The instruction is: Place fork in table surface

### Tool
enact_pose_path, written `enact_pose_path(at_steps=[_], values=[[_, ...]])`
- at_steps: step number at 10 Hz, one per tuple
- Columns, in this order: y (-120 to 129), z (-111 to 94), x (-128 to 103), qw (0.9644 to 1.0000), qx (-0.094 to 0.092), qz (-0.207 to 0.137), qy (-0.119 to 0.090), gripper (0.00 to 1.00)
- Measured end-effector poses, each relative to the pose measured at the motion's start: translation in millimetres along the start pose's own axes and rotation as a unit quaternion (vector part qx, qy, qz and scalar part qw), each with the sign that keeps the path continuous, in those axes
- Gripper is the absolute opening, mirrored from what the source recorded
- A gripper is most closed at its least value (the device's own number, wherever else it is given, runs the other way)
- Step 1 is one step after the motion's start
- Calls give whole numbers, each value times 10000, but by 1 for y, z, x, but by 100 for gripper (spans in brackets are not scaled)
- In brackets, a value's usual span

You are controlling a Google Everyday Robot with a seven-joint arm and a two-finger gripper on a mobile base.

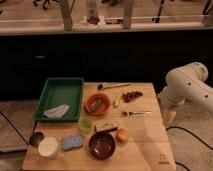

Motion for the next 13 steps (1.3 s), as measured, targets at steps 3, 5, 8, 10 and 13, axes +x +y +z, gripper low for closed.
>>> enact_pose_path(at_steps=[3, 5, 8, 10, 13], values=[[0, 0, 0, 10000, -1, 0, 0, 80], [-3, 4, -4, 10000, 35, -54, 43, 80], [-16, 23, -40, 9994, 113, -299, 90, 80], [-22, 30, -45, 9989, 139, -443, 111, 80], [-31, 42, -65, 9972, 150, -722, 77, 80]])
